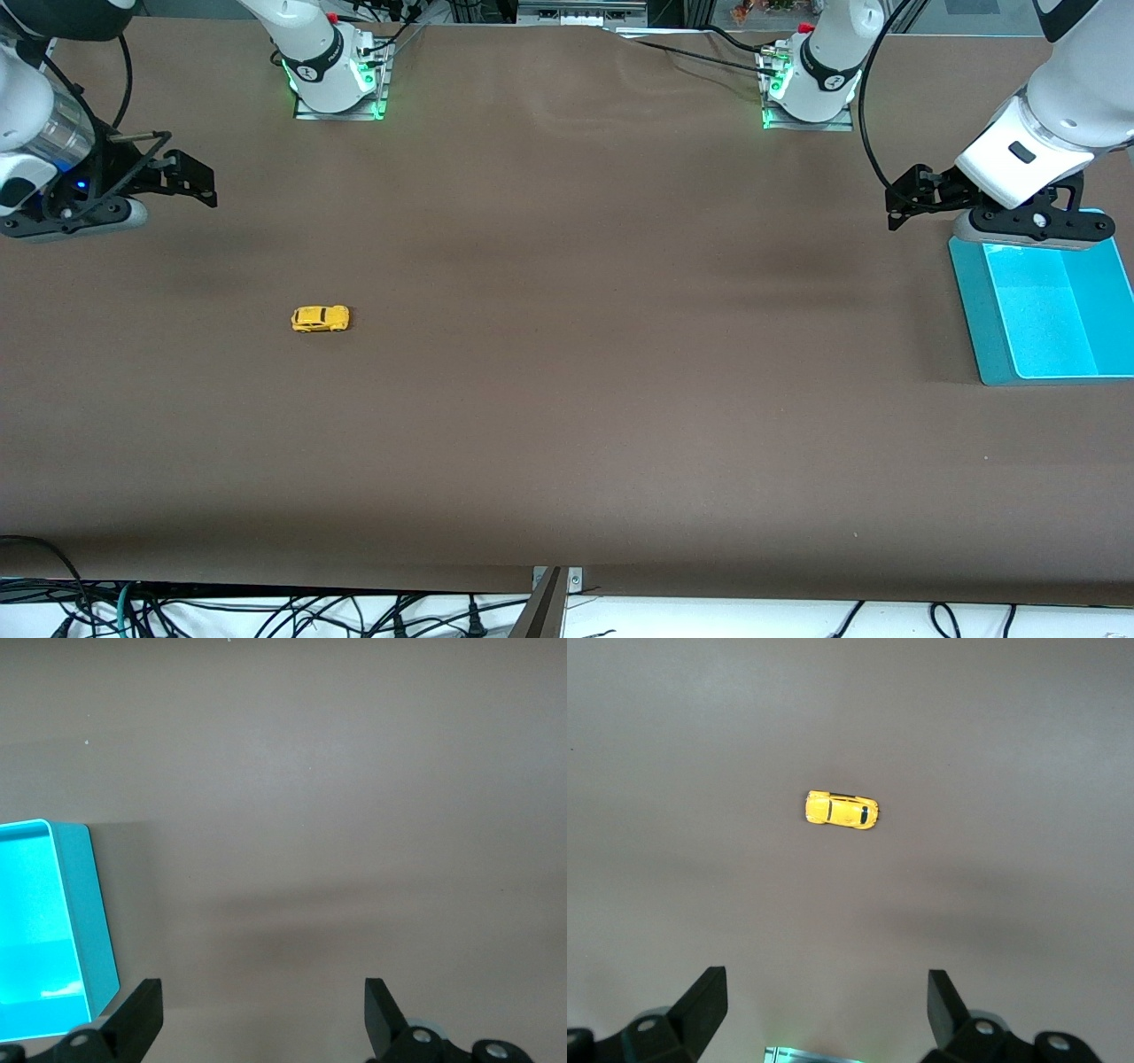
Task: Wind and store yellow beetle car
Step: 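Move the right gripper over the yellow beetle car, then lower the right gripper and close it on the yellow car, then pull the held car backward along the table with the right gripper, then open the right gripper, releasing the car to roll toward the cyan bin, then lower the left gripper over the car beside the cyan bin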
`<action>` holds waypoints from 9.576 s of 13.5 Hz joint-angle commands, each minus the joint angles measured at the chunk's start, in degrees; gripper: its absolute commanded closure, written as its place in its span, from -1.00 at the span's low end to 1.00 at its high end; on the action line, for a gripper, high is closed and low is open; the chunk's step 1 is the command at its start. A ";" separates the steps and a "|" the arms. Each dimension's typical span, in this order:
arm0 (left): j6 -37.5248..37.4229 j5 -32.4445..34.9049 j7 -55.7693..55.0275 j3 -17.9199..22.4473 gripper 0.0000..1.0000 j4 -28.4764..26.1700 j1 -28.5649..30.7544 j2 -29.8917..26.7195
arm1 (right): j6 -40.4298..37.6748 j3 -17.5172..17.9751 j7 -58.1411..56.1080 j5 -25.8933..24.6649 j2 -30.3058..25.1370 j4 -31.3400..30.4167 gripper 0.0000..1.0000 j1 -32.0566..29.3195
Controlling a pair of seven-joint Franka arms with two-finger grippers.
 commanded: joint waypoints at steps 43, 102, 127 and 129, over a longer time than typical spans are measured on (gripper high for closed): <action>-1.92 -1.03 -0.58 -1.38 -1.00 1.63 -0.17 0.36 | 59.97 3.16 -77.64 0.08 22.54 -28.95 0.74 0.30; -6.65 -0.95 0.39 -3.49 -1.00 1.36 0.01 2.47 | 20.77 9.40 -60.02 1.23 6.91 -4.51 -1.00 -17.54; 12.19 7.65 71.47 -4.72 -1.00 -22.16 12.57 3.18 | -0.15 4.74 -2.58 1.75 2.15 6.56 -1.00 -9.37; 20.71 8.19 78.74 -4.72 -1.00 -25.17 16.60 4.66 | -0.33 4.91 -2.40 1.67 2.24 7.00 -1.00 -9.37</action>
